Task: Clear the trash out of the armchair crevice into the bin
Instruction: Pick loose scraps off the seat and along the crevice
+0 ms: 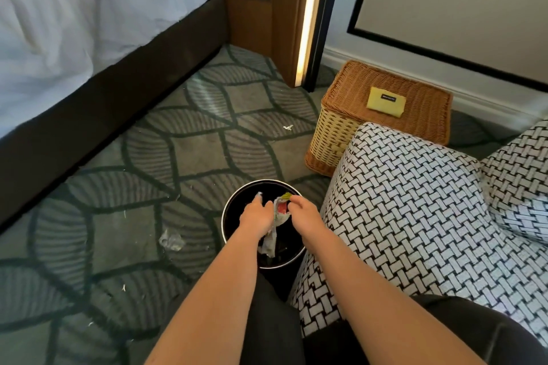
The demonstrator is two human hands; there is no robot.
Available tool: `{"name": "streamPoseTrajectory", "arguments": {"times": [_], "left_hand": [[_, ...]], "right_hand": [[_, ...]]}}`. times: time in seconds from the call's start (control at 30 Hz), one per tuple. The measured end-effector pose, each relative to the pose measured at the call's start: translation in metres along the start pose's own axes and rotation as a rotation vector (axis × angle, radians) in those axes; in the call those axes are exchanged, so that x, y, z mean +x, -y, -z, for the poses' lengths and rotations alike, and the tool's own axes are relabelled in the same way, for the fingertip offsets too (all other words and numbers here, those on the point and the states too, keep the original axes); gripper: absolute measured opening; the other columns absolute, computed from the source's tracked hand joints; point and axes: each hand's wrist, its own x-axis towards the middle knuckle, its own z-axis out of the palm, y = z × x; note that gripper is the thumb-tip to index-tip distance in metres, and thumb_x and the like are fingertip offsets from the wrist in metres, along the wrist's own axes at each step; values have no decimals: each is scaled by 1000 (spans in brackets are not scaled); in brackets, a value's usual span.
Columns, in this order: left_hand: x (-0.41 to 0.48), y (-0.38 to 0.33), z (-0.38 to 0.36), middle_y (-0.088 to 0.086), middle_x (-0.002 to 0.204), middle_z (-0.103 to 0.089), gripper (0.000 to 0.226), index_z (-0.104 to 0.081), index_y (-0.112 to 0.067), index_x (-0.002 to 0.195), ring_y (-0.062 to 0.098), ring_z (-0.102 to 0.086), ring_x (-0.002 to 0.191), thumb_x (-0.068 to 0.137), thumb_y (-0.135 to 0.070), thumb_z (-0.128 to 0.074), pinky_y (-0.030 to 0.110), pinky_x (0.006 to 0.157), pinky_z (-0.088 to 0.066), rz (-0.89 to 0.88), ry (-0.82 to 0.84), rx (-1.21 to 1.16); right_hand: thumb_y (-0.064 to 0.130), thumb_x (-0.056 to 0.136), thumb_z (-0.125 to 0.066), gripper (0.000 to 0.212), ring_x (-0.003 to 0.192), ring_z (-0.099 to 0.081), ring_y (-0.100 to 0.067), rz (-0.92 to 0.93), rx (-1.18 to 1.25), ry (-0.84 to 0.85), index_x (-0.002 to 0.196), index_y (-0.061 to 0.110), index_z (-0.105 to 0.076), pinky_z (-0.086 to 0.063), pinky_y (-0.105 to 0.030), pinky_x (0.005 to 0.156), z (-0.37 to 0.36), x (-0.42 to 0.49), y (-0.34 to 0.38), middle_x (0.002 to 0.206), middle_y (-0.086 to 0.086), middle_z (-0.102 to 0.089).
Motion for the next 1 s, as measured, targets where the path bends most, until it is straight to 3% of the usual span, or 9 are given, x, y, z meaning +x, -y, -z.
{"name": "streamPoseTrajectory", "arguments": {"times": [0.17, 0.3, 0.37, 0.43, 0.5, 0.57, 0.73, 0.9, 1.0], "left_hand": [[-32, -21, -9, 12, 126, -55, 36, -53, -8, 123, 28, -50, 115, 99, -27, -35, 31, 91, -38, -176, 12, -8], [-66, -37, -21, 7, 112, -63, 29, -60, -12, 113, 20, -55, 108, 98, -26, -39, 10, 86, -25, -345, -76, -175], [-86, -46, -28, -5, 107, -62, 23, -61, -21, 108, 6, -56, 104, 97, -29, -42, 8, 91, -30, -436, -31, -317], [-109, -54, -39, -14, 109, -59, 25, -59, -23, 113, -5, -52, 103, 97, -31, -42, 9, 88, -36, -522, 21, -339], [-124, -61, -55, -14, 118, -56, 32, -56, -20, 123, -3, -48, 110, 97, -31, -41, 7, 87, -33, -581, 57, -297], [-129, -66, -66, -12, 120, -53, 32, -54, -18, 125, -2, -45, 113, 98, -29, -41, 1, 81, -30, -592, 70, -301], [-143, -88, -96, -9, 126, -52, 35, -52, -18, 127, 2, -44, 114, 98, -33, -39, 16, 91, -31, -586, 133, -263], [-145, -113, -130, -7, 132, -48, 40, -47, -17, 133, 3, -42, 118, 99, -34, -37, 16, 94, -29, -612, 205, -142], [-140, -113, -150, -11, 121, -53, 28, -57, -19, 120, -1, -45, 111, 97, -30, -44, 15, 92, -33, -676, 101, -98]], "right_hand": [[13, 94, -44, 31, 113, -52, -15, 219, -45, -29, 124, 13, -53, -42, -30, 100, 23, -26, 7, 122, -4, -56], [14, 95, -45, 26, 98, -57, -12, 268, 4, -131, 119, 14, -55, -51, -30, 90, 71, -50, 9, 110, 0, -59], [17, 96, -45, 25, 96, -58, -13, 253, 3, -208, 118, 14, -56, -51, -30, 88, 98, -61, 12, 111, -2, -60], [20, 96, -45, 25, 95, -58, -12, 240, 8, -267, 118, 17, -56, -52, -27, 81, 124, -77, 13, 112, 1, -59], [21, 96, -44, 25, 91, -59, -11, 266, 2, -303, 118, 18, -56, -49, -22, 73, 146, -92, 11, 111, 4, -59], [22, 96, -44, 26, 93, -58, -11, 286, -49, -320, 119, 18, -56, -48, -24, 78, 160, -103, 7, 114, 6, -58], [20, 95, -44, 26, 91, -55, -10, 242, -79, -398, 117, 16, -58, -45, -21, 75, 199, -117, -19, 111, 4, -59], [18, 96, -44, 28, 92, -54, -7, 149, -165, -505, 121, 13, -55, -41, -16, 77, 231, -115, -71, 114, 0, -60], [15, 95, -47, 24, 69, -54, -5, 126, -23, -693, 117, 12, -56, -42, -13, 56, 239, -112, -102, 95, 4, -62]]}}
